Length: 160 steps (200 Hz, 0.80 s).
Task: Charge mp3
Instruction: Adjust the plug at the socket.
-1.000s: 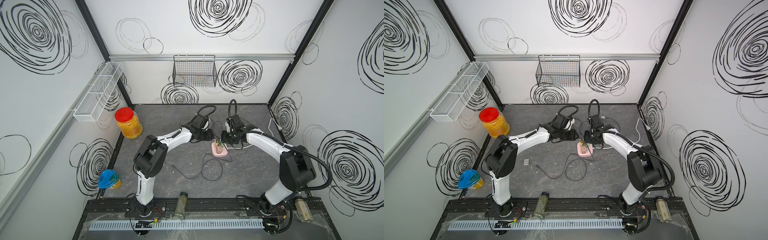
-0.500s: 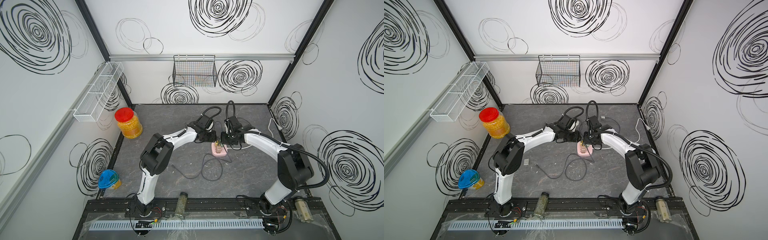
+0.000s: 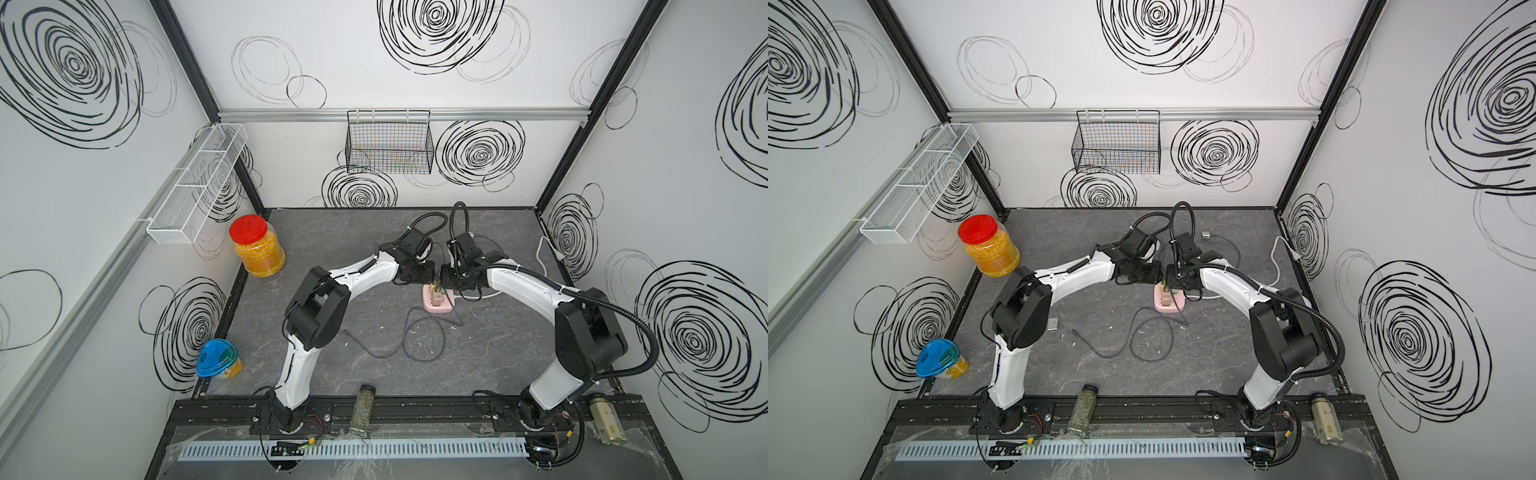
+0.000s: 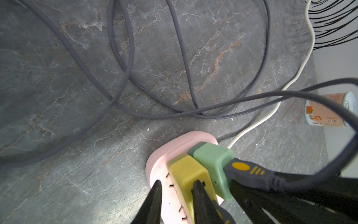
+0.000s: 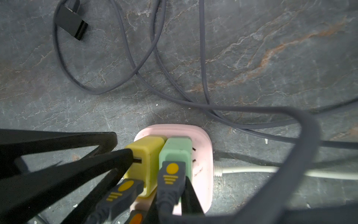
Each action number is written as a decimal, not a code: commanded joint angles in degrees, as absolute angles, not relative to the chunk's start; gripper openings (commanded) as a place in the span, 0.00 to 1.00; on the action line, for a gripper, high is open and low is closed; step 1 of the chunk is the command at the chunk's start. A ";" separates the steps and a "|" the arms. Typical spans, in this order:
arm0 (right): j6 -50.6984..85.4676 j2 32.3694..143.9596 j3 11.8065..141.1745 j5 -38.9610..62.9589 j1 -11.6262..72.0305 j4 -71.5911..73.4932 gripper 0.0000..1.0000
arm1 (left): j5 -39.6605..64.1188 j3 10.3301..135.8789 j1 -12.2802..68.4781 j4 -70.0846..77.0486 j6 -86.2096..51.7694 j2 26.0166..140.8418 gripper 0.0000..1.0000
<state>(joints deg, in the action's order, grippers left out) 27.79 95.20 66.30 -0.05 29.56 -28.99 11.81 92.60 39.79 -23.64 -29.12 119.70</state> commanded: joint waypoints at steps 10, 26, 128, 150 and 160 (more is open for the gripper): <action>27.85 97.12 64.78 -1.10 30.53 -31.25 0.17 | 10.55 91.50 41.74 -29.01 -27.57 123.71 0.32; 28.03 97.05 65.17 -1.38 30.78 -31.61 0.17 | 10.25 91.75 41.66 -28.69 -27.77 123.77 0.32; 29.23 88.96 72.24 -1.51 30.87 -35.85 0.34 | 7.15 86.44 34.10 -22.87 -32.01 105.91 0.39; 31.51 86.27 72.81 -6.41 30.89 -41.18 0.37 | -0.31 80.66 32.64 -26.81 -32.40 99.46 0.42; 34.09 84.99 74.25 -10.31 31.57 -45.42 0.39 | -4.09 77.43 32.35 -28.41 -32.90 96.39 0.45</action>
<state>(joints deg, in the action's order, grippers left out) 29.69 88.68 71.02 -3.14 30.68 -35.46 5.32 83.05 33.39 -23.49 -31.59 103.07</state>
